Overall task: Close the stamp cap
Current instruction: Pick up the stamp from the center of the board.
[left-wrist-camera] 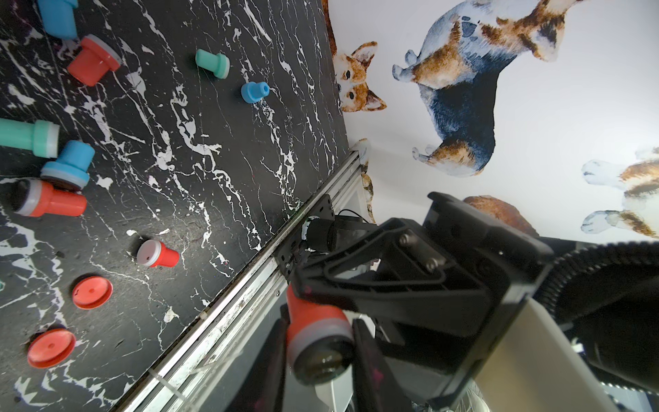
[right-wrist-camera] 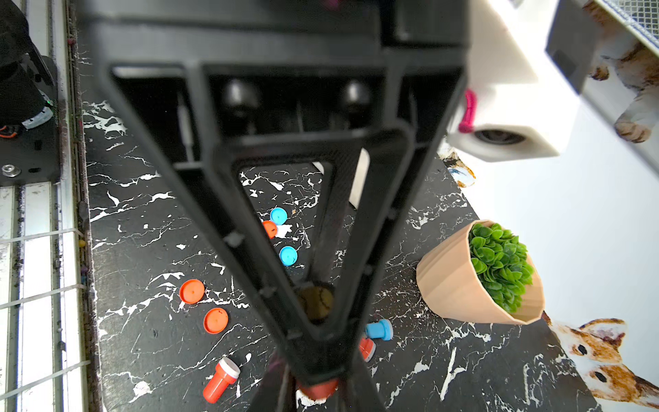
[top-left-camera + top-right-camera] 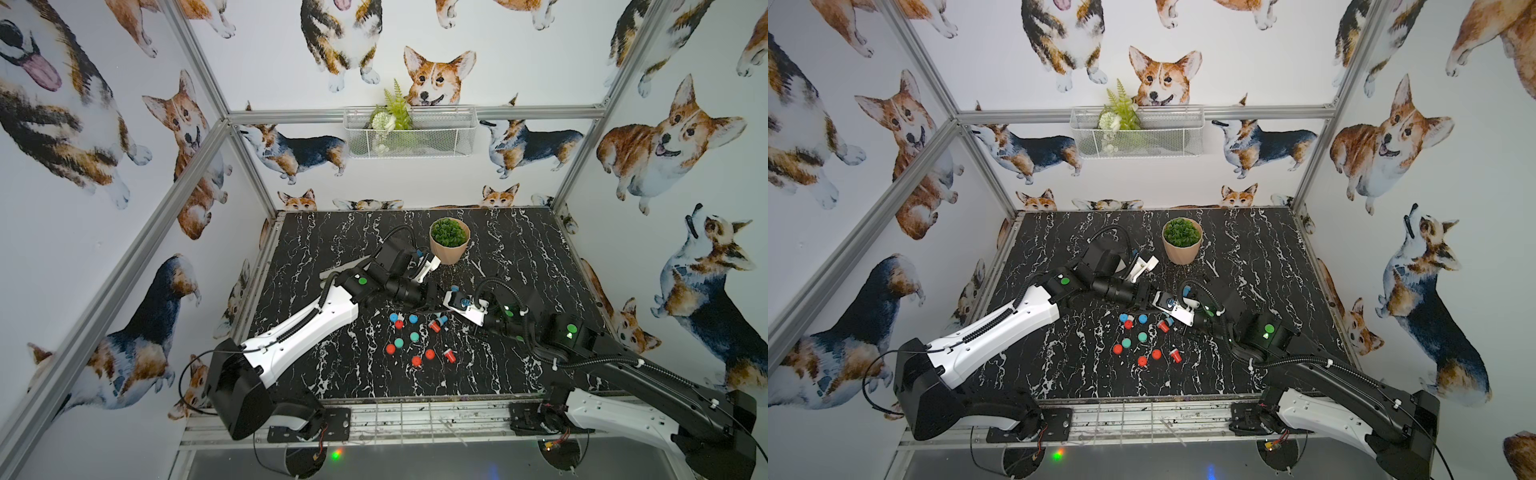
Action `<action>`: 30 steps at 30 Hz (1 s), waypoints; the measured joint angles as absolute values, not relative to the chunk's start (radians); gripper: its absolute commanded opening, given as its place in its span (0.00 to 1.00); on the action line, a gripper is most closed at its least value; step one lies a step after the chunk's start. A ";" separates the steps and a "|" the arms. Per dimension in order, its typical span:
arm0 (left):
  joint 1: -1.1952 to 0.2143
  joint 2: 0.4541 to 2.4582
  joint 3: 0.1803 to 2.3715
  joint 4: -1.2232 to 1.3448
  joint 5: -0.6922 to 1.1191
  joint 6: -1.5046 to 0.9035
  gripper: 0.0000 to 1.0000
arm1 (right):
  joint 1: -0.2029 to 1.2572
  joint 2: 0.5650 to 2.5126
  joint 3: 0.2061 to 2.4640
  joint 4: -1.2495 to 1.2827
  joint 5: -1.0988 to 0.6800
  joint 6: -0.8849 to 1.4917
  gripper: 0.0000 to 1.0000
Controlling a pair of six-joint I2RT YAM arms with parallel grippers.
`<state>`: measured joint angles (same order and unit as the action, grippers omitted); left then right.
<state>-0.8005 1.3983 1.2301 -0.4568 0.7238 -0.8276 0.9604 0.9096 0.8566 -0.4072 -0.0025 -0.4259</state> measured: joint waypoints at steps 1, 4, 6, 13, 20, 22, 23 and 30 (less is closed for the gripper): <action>-0.801 1.398 1.232 -0.458 0.723 -0.822 0.21 | 0.960 0.908 0.857 -0.407 -0.002 -0.426 0.00; -0.805 1.394 1.238 -0.464 0.715 -0.812 0.17 | 0.961 0.901 0.856 -0.403 -0.004 -0.426 0.12; -0.805 1.385 1.243 -0.465 0.710 -0.794 0.15 | 0.962 0.888 0.852 -0.393 -0.006 -0.426 0.28; -0.804 1.341 1.253 -0.402 0.749 -0.763 0.09 | 0.962 0.810 0.842 -0.367 -0.028 -0.419 0.46; -0.804 1.280 1.262 -0.257 0.870 -0.787 0.07 | 0.962 0.675 0.841 -0.275 -0.095 -0.406 0.46; -0.804 1.266 1.266 -0.219 0.904 -0.799 0.06 | 0.962 0.651 0.841 -0.241 -0.125 -0.391 0.46; -0.804 1.258 1.267 -0.204 0.920 -0.807 0.06 | 0.962 0.643 0.842 -0.227 -0.138 -0.389 0.46; -0.805 1.217 1.269 -0.076 1.010 -0.877 0.05 | 0.962 0.620 0.878 -0.115 -0.244 -0.368 0.41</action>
<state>-0.8047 1.2167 1.2686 -0.0757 1.0100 -0.8772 0.9623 0.6205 0.8783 -0.1146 -0.2440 -0.3679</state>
